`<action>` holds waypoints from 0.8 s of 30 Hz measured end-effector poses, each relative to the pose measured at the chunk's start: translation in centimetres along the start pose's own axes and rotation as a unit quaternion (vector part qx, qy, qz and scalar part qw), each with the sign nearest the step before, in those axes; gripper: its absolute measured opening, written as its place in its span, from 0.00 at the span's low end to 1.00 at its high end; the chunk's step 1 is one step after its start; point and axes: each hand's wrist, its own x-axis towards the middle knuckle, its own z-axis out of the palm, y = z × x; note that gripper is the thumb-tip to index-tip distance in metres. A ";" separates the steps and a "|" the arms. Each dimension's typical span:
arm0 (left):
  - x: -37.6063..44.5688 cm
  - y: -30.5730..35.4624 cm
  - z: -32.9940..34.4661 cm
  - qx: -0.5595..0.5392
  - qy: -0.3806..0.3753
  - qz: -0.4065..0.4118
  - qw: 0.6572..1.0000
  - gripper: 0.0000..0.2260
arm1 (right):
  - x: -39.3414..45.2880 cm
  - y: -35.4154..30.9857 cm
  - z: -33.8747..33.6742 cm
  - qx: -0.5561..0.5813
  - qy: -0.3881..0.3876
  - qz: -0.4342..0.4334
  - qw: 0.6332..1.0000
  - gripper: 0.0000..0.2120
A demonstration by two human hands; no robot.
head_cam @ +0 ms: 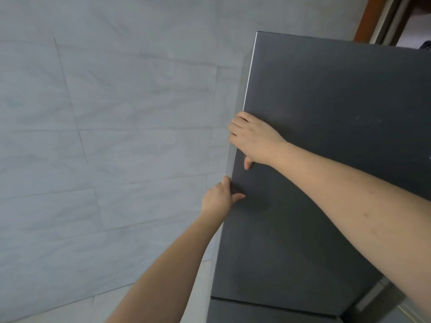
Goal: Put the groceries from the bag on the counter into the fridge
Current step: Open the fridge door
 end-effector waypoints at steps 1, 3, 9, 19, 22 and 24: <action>-0.1 0.1 -0.2 0.005 -0.003 0.000 1.000 0.22 | -0.1 -0.1 -0.3 0.000 -0.006 0.003 1.000 0.39; -0.6 0.4 -0.7 0.018 -0.014 -0.002 1.000 0.22 | -0.6 -0.4 -1.1 -0.002 -0.019 0.010 1.000 0.39; -5.2 0.3 -1.4 0.029 -0.003 0.037 0.999 0.22 | -3.9 -1.7 -3.2 -0.002 0.016 0.012 1.000 0.37; -14.9 2.6 -3.2 0.057 -0.002 0.122 0.991 0.18 | -11.8 -5.0 -9.8 -0.013 -0.033 0.039 0.999 0.31; -17.3 2.6 -2.2 0.046 0.036 0.198 0.978 0.17 | -14.9 -6.2 -11.6 0.005 -0.051 0.054 0.997 0.27; -18.5 2.3 -1.7 0.045 0.085 0.282 0.955 0.17 | -16.8 -6.9 -12.9 0.027 -0.066 0.064 0.995 0.21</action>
